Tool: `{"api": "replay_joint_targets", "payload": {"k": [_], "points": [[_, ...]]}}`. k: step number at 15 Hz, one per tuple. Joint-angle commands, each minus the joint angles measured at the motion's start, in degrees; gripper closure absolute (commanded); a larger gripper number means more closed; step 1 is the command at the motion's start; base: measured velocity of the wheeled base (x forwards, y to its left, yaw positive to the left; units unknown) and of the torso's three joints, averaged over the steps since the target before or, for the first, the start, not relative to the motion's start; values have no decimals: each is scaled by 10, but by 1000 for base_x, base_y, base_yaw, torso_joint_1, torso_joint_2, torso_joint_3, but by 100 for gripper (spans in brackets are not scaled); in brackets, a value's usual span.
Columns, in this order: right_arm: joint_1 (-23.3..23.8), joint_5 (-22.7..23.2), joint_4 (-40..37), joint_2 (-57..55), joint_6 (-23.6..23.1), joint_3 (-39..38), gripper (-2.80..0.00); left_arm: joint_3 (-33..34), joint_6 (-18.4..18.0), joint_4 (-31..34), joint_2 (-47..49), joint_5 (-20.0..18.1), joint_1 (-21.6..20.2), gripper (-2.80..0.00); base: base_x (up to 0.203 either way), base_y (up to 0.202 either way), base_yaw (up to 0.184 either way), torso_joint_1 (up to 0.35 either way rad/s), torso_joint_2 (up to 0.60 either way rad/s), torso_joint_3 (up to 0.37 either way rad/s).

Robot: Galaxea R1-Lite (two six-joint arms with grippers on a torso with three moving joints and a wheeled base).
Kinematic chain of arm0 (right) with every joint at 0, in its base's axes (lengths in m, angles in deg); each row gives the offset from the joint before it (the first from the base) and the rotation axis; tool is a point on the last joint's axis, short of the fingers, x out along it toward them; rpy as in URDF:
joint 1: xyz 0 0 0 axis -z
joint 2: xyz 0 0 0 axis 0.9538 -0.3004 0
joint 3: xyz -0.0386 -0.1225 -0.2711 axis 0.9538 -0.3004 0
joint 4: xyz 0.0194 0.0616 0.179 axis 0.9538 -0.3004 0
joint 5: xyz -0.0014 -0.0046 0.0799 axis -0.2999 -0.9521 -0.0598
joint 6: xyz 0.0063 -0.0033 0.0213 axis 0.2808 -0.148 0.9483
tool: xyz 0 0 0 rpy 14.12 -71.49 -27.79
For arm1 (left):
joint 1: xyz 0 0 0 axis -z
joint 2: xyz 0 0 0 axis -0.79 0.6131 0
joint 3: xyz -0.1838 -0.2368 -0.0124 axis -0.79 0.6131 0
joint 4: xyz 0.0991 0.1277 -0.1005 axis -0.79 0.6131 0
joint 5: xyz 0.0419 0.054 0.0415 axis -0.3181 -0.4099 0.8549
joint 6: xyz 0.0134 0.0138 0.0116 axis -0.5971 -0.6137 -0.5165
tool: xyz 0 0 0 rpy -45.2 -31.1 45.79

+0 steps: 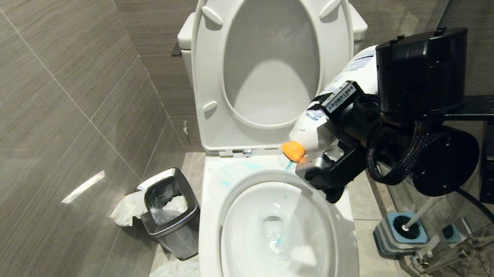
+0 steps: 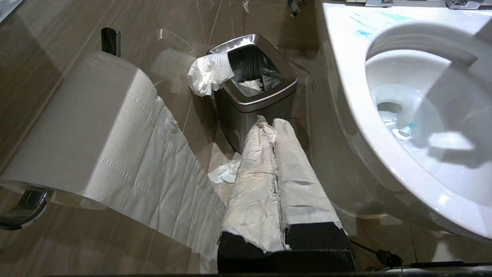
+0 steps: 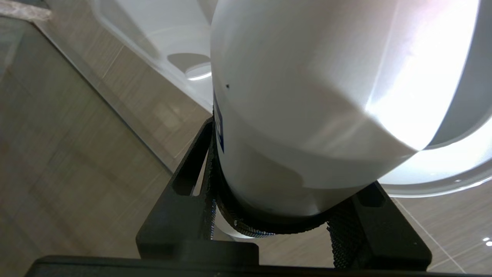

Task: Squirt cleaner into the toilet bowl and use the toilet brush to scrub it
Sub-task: Pour in the cleaning agent

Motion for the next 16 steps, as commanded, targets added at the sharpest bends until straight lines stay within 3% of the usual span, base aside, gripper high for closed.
{"api": "replay_joint_targets", "payload": {"k": [1, 16], "points": [[-6, -3, 2, -3, -7, 5, 0, 2, 0, 0, 1, 0, 0, 0, 0, 0, 0, 0, 0, 0], [-6, -6, 5, 6, 19, 7, 0, 2, 1, 0, 1, 1, 0, 0, 0, 0, 0, 0, 0, 0]]}}
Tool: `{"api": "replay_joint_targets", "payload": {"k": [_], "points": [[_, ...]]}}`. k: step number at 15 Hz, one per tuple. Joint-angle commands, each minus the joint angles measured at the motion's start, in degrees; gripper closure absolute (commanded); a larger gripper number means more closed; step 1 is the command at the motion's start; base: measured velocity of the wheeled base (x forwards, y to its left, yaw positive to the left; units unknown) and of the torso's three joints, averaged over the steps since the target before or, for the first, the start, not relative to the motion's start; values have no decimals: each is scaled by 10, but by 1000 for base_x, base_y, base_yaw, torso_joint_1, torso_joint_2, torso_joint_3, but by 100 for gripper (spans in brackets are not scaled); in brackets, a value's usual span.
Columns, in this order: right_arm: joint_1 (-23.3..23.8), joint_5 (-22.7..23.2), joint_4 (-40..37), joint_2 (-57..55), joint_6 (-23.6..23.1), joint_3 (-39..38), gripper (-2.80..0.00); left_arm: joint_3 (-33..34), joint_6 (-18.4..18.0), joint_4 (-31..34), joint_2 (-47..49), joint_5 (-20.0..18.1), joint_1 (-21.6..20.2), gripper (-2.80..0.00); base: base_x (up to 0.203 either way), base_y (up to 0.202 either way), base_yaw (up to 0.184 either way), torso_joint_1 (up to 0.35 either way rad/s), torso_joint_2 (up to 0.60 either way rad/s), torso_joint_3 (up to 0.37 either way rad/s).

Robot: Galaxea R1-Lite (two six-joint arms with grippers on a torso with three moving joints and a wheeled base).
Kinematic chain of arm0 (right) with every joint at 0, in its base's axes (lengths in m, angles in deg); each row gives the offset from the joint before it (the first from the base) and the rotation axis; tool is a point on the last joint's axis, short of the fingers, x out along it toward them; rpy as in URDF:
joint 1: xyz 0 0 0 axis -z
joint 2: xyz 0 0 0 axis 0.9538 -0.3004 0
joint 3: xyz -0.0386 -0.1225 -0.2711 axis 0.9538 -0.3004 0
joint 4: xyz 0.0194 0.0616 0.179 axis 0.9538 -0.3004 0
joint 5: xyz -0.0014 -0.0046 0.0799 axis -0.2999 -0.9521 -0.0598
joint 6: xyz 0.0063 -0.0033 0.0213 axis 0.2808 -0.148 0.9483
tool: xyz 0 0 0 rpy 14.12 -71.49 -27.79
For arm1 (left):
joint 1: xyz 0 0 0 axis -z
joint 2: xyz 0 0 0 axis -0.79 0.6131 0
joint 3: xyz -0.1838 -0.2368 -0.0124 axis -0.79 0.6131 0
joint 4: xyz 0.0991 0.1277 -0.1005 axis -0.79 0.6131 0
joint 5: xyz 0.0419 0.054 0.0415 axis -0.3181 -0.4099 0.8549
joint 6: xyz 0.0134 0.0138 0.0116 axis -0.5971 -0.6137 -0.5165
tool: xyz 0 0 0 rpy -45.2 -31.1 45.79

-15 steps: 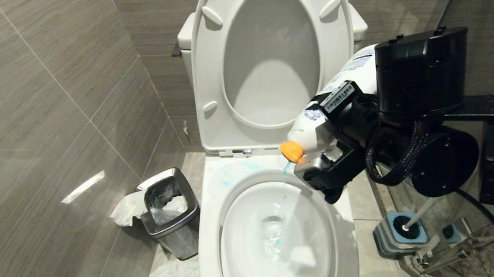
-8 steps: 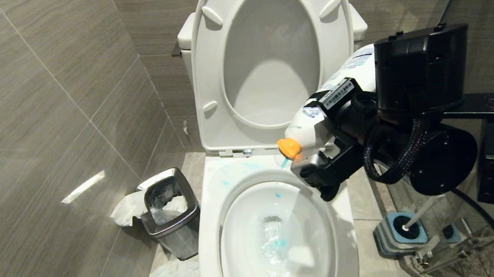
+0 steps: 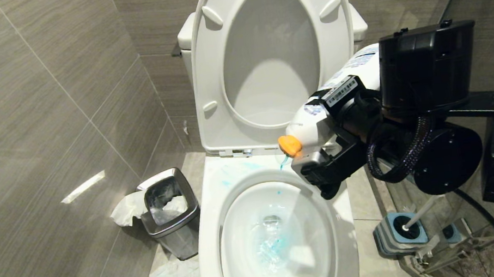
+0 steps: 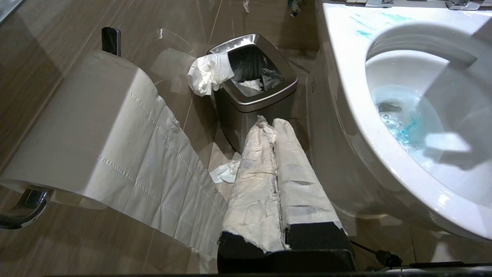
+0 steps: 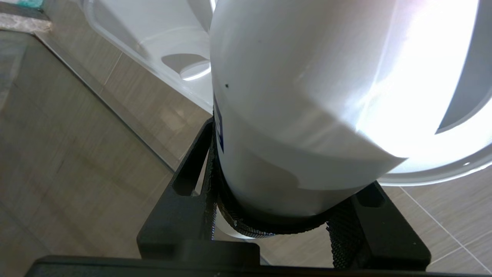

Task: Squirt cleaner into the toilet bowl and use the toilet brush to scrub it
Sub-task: Pour in the cleaning agent

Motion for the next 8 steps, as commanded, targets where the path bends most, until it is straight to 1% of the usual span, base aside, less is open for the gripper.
{"api": "replay_joint_targets", "payload": {"k": [1, 6, 8], "points": [[1, -2, 1, 4, -5, 0, 0, 1, 0, 0, 1, 0, 0, 0, 0, 0, 0, 0, 0, 0], [1, -3, 1, 6, 23, 0, 0, 1, 0, 0, 1, 0, 0, 0, 0, 0, 0, 0, 0, 0], [1, -4, -1, 5, 47, -1, 0, 1, 0, 0, 1, 0, 0, 0, 0, 0, 0, 0, 0, 0]]}}
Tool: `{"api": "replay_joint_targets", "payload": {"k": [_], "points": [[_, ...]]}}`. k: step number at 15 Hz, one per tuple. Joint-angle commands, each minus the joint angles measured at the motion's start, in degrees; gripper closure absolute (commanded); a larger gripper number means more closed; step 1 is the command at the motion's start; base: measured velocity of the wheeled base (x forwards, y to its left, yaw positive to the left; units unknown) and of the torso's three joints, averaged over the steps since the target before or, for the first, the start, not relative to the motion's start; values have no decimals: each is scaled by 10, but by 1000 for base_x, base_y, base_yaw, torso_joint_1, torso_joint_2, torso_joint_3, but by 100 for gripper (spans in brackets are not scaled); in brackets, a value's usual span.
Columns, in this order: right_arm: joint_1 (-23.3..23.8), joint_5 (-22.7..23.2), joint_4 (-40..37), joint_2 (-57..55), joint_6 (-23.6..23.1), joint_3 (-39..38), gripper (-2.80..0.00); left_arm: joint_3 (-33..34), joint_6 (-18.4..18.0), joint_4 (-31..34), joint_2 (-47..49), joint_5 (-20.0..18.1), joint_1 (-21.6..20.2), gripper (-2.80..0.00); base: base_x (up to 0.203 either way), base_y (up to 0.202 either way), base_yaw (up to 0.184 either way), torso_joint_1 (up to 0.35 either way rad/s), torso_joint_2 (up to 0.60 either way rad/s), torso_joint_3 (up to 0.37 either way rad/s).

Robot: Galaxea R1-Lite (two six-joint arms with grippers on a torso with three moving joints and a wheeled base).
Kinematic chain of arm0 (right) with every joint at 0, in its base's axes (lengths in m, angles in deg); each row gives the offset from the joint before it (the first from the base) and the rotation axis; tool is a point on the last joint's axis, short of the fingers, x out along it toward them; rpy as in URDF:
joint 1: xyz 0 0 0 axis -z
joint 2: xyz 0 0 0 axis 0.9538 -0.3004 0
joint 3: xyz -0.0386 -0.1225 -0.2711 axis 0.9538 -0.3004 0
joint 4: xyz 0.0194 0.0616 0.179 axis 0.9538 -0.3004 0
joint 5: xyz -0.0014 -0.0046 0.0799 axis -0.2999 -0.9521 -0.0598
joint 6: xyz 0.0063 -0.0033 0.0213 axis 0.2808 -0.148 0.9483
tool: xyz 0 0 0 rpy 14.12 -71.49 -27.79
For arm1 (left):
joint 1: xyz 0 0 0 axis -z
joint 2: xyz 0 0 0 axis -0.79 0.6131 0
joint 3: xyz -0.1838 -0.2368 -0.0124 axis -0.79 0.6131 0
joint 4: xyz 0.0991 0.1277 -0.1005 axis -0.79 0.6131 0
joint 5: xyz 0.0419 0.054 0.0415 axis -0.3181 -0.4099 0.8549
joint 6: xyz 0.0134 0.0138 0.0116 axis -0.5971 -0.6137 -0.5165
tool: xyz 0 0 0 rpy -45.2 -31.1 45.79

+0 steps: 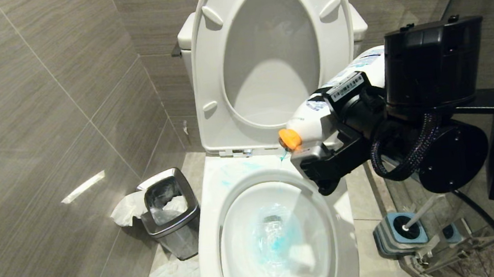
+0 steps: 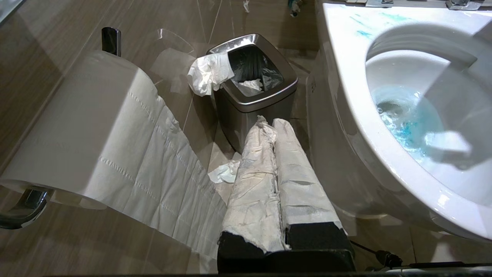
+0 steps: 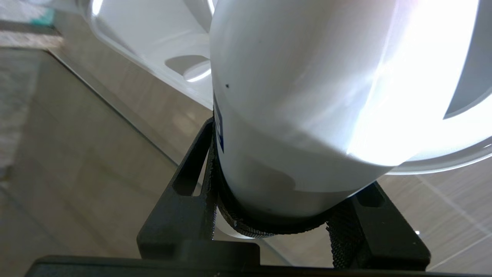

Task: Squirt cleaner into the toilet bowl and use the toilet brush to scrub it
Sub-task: Pour in the cleaning agent

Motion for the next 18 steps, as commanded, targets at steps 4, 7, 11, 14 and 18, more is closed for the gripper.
{"api": "replay_joint_targets", "payload": {"k": [4, 7, 11, 14, 18], "points": [[0, -6, -1, -9, 125, 2, 0, 1, 0, 0, 1, 0, 0, 0, 0, 0, 0, 0, 0, 0], [4, -16, -5, -13, 240, -1, 0, 1, 0, 0, 1, 0, 0, 0, 0, 0, 0, 0, 0, 0], [4, -12, -60, -21, 441, 17, 0, 1, 0, 0, 1, 0, 0, 0, 0, 0, 0, 0, 0, 0], [8, 32, -154, -25, 560, 57, 0, 1, 0, 0, 1, 0, 0, 0, 0, 0, 0, 0, 0, 0], [10, 78, -201, -25, 661, 79, 0, 1, 0, 0, 1, 0, 0, 0, 0, 0, 0, 0, 0, 0]]}}
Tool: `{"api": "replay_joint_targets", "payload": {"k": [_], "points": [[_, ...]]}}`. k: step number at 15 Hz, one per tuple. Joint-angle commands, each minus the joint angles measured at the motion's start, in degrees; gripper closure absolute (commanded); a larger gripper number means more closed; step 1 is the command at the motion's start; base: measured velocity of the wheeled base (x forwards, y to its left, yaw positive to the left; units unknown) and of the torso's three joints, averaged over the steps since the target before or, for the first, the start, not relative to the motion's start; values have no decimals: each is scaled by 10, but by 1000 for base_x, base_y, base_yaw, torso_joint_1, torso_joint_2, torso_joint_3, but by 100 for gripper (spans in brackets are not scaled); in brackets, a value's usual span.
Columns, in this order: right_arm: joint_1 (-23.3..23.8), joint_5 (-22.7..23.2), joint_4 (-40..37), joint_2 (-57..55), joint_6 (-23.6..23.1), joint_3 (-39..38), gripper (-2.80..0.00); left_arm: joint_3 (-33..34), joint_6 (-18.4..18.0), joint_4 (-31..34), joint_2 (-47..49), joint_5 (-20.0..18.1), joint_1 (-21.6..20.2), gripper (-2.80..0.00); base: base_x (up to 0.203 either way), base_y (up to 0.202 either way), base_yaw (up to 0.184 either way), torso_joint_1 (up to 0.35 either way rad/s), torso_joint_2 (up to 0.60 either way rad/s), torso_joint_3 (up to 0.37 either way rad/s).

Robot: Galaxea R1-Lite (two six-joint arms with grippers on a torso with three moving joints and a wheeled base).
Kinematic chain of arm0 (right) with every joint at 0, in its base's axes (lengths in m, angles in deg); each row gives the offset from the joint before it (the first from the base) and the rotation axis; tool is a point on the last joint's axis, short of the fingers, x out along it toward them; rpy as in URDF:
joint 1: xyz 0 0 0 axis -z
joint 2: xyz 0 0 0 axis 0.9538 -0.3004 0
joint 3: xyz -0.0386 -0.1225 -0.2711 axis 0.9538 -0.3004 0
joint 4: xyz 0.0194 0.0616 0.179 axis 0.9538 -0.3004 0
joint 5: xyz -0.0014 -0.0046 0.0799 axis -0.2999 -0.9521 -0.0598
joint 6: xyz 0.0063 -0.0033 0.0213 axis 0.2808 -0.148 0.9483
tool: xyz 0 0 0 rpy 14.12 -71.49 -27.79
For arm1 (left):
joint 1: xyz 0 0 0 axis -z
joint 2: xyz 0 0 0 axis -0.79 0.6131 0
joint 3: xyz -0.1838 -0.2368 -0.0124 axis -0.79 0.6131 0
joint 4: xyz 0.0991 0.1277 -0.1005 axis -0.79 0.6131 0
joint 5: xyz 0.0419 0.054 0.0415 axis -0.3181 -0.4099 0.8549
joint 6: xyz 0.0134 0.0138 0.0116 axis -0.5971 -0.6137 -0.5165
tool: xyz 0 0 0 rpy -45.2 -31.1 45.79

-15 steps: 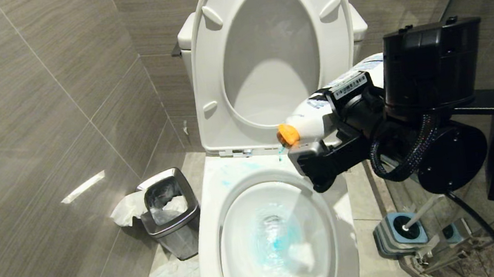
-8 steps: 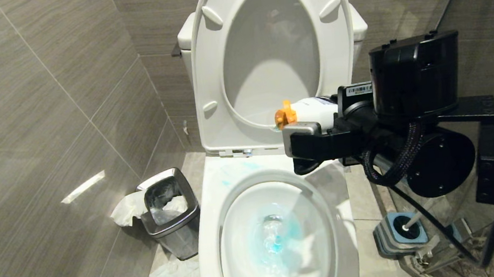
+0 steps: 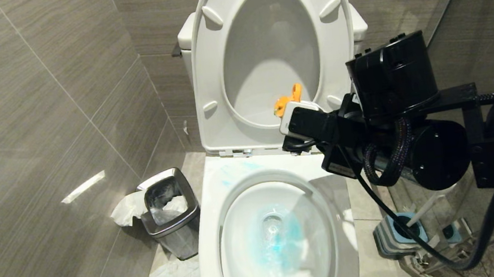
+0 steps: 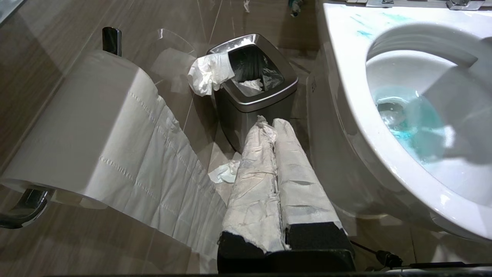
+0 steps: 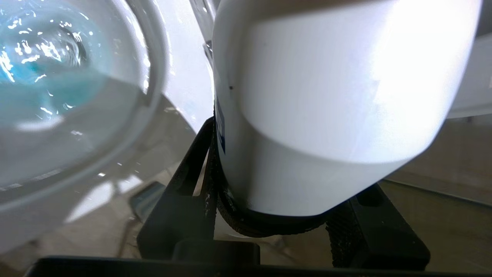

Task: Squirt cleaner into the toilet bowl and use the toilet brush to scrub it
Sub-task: Pour in the cleaning agent, then place the cleaning agent on the floor

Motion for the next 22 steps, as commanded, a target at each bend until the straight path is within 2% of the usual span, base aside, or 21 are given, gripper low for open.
{"api": "replay_joint_targets", "payload": {"k": [1, 3, 6, 8, 11, 14, 16, 19, 22], "points": [[3, 34, -28, -2, 61, 34, 0, 2, 0, 0, 1, 0, 0, 0, 0, 0, 0, 0, 0, 0], [11, 72, -53, -5, 148, 67, 0, 2, 0, 0, 1, 0, 0, 0, 0, 0, 0, 0, 0, 0], [44, 87, -57, 22, 240, 68, 0, 2, 0, 0, 1, 0, 0, 0, 0, 0, 0, 0, 0, 0], [82, 115, -57, 45, 317, 56, 0, 1, 0, 0, 1, 0, 0, 0, 0, 0, 0, 0, 0, 0], [154, 151, -55, 99, 394, 6, 0, 2, 0, 0, 1, 0, 0, 0, 0, 0, 0, 0, 0, 0], [224, 180, -51, 139, 449, -53, 0, 1, 0, 0, 1, 0, 0, 0, 0, 0, 0, 0, 0, 0], [262, 200, -36, 160, 469, -91, 0, 1, 0, 0, 1, 0, 0, 0, 0, 0, 0, 0, 0, 0], [326, 241, 103, 154, 463, -152, 0, 2, -2, -1, 1, -1, 0, 0, 0, 0, 0, 0, 0, 0], [389, 278, 181, 108, 452, -178, 0, 1, 0, 0, 1, -1, 0, 0, 0, 0, 0, 0, 0, 0]]}}
